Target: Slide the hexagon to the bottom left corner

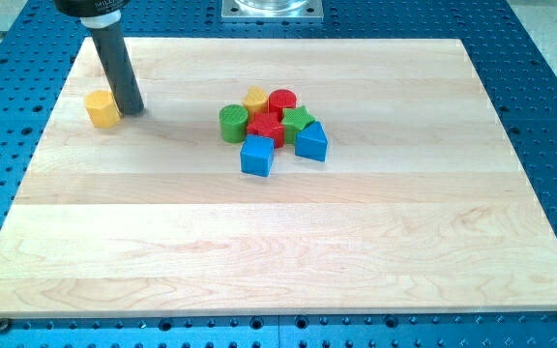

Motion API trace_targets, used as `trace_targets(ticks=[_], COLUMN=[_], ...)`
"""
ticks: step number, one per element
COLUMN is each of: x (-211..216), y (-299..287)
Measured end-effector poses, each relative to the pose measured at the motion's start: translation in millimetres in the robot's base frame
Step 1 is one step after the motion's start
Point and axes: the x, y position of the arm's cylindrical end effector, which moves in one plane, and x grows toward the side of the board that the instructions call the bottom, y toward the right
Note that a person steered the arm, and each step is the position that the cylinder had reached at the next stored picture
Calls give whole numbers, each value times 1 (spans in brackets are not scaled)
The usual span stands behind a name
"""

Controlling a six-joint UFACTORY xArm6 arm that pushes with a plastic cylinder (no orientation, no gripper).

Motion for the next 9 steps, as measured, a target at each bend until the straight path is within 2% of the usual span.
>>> trace_targets(ticks=[1, 3, 5, 6, 9], x=[-24, 119, 98, 144, 215], y=[-36, -49, -10, 7, -41])
